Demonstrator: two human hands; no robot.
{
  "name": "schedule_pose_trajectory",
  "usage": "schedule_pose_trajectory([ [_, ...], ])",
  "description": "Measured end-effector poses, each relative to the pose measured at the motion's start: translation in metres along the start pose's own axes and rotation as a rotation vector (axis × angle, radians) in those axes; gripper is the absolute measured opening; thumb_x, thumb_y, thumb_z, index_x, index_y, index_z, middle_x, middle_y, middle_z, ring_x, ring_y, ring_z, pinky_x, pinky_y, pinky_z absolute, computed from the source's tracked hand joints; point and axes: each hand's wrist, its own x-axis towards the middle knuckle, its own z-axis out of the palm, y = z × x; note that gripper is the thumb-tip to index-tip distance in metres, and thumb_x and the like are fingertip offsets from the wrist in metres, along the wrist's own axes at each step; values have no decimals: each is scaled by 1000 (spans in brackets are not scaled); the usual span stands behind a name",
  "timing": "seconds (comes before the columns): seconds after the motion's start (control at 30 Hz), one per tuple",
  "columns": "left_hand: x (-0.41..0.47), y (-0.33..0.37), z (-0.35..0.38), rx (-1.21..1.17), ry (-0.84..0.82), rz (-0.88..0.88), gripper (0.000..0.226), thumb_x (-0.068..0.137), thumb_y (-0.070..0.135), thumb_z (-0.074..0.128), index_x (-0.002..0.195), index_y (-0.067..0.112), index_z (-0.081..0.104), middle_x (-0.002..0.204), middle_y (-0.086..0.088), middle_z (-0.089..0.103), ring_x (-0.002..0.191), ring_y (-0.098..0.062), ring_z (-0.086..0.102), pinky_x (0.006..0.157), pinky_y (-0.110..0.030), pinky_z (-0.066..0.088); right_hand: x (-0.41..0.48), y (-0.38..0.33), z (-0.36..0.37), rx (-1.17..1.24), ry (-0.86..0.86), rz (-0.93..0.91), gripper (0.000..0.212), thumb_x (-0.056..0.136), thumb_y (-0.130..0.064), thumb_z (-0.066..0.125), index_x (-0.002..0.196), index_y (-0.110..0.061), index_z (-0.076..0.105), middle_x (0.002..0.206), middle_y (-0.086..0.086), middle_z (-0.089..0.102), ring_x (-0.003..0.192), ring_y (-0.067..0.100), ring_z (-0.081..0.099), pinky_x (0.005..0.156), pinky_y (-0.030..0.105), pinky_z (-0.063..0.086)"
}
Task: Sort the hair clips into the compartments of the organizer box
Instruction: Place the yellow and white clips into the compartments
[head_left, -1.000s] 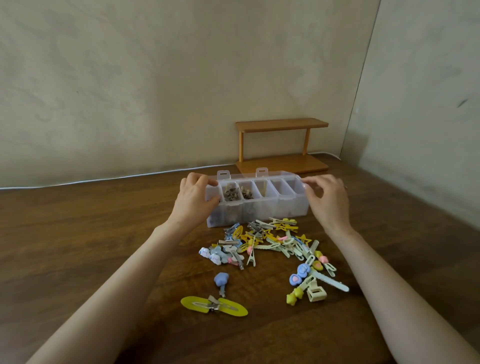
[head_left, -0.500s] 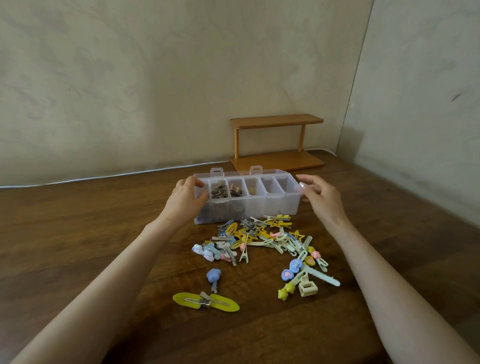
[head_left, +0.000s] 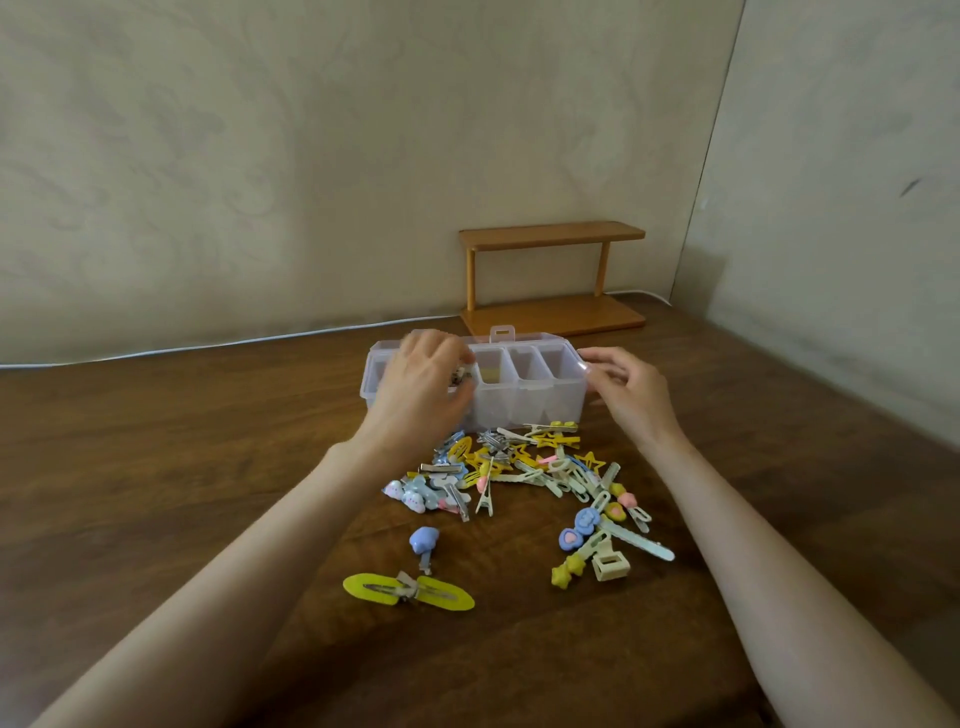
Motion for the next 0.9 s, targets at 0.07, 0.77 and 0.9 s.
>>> schedule_pose_trajectory([
  [0.07,-9,27,2,-93,-112,92,24,92,24,50,114,18,55,123,2,53,118,-13,43,99,-26,34,-1,1,0,8,6,1,24,93,-23,57,115,-18,62,101,-6,63,95,12,63,72,23,52],
  [0.77,-57,89,28,-133,-398,551,23,86,32,61,102,15,57,108,-5,52,98,-17,46,76,-22,31,1,7,2,-28,4,20,29,93,-26,57,119,-14,60,106,6,66,78,14,67,57,19,49],
  [0.9,-59,89,31,-144,-399,576,20,88,30,58,101,14,57,106,-4,54,97,-16,46,76,-21,32,2,8,2,-42,-6,21,29,93,-27,57,120,-15,60,108,5,65,80,14,66,56,18,49],
])
